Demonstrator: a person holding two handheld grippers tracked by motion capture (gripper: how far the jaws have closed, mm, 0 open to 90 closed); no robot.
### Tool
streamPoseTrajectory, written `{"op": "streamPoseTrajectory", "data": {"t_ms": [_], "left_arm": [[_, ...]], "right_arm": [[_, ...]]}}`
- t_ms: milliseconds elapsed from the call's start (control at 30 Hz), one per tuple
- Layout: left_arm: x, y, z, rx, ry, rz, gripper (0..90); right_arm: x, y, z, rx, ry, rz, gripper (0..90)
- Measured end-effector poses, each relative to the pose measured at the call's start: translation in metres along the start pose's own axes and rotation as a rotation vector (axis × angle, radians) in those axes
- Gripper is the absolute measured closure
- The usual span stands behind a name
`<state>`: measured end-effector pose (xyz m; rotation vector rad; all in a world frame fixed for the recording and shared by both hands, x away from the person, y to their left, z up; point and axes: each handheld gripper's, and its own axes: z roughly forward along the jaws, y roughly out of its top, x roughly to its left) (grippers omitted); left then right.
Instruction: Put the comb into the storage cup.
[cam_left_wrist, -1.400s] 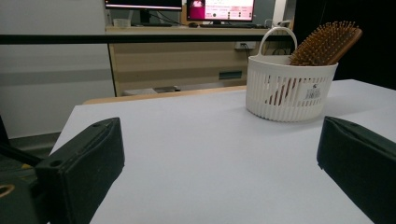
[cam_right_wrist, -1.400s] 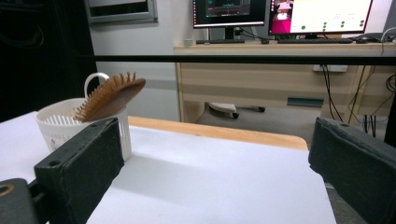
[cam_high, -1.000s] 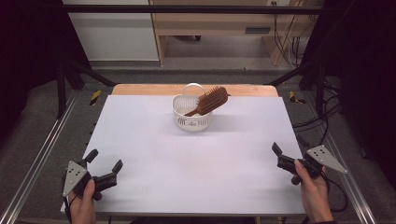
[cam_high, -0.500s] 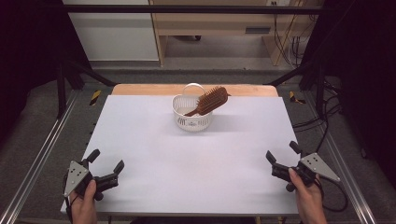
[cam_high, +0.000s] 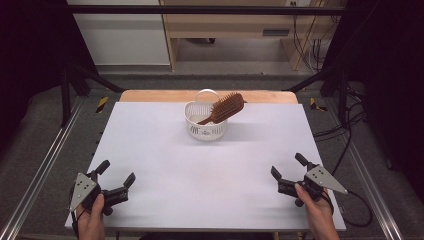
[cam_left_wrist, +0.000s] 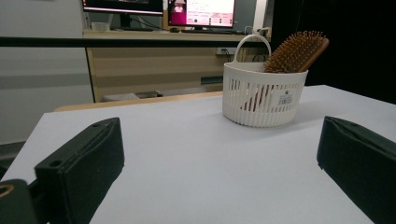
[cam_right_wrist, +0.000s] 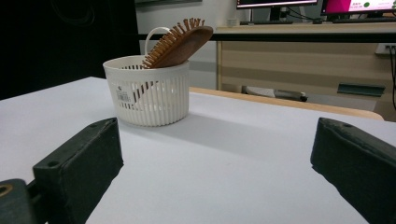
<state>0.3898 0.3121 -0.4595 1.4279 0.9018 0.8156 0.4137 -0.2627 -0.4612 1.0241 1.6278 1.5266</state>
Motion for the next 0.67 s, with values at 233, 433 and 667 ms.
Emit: {"op": "streamPoseTrajectory", "data": {"t_ms": [233,433,667], "left_arm": [[-0.007,0.002,0.004,-0.001,-0.023,0.013,0.6],[-0.014,0.002,0.008,0.004,-0.04,0.03,0.6],[-0.016,0.001,0.011,0.011,-0.045,0.034,0.6]], "right_arm": [[0.007,-0.003,0.009,0.002,0.031,-0.008,2.0],[0.015,-0.004,0.021,-0.001,0.049,-0.017,2.9],[0.021,-0.003,0.024,0.001,0.066,-0.029,4.2]]}}
